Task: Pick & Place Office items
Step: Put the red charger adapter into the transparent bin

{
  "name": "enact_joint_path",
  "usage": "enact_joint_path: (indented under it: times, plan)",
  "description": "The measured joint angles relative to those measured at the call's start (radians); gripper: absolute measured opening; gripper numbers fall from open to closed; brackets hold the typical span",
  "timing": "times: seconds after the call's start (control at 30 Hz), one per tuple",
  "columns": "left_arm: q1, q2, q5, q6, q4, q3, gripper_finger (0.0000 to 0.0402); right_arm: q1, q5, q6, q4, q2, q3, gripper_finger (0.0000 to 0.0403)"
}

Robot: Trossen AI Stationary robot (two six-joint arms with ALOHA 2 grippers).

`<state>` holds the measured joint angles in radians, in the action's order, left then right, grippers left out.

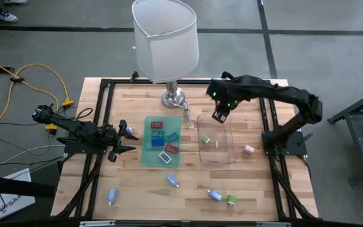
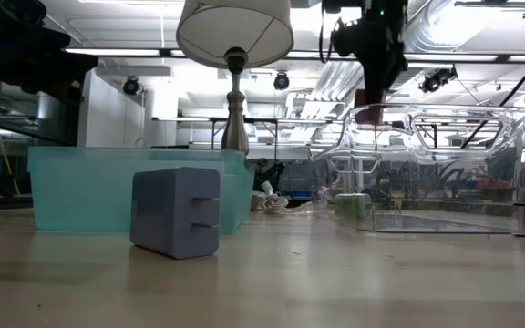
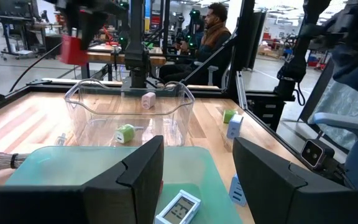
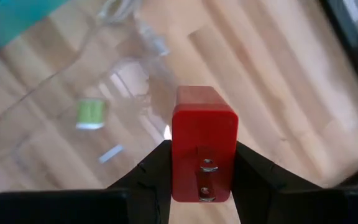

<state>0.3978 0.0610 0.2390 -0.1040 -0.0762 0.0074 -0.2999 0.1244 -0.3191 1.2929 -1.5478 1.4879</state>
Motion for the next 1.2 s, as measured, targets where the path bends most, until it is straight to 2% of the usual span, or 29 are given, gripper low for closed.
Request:
enact_joint_path:
  times: [0.3, 0.53, 0.73, 1.2]
  plan:
    - [0.0, 0.0, 0.0, 0.0, 0.0, 0.0, 0.0186, 0.133, -0.048, -0.1, 0.007, -0.002, 0.0, 0.0117]
    - [0.0, 0.0, 0.0, 0.0, 0.0, 0.0, 0.0186, 0.16, -0.046, -0.129, -0.005, -0.029, -0.015, 0.0117]
    - [0.0, 0.0, 0.0, 0.0, 0.0, 0.0, 0.0186, 0.13, -0.112, -0.124, -0.158, -0.03, -0.159, 0.0117]
    - [0.0, 0.0, 0.0, 0.0, 0.0, 0.0, 0.0186, 0.146, -0.135, -0.153, -0.452, -0.03, -0.42, 0.0118]
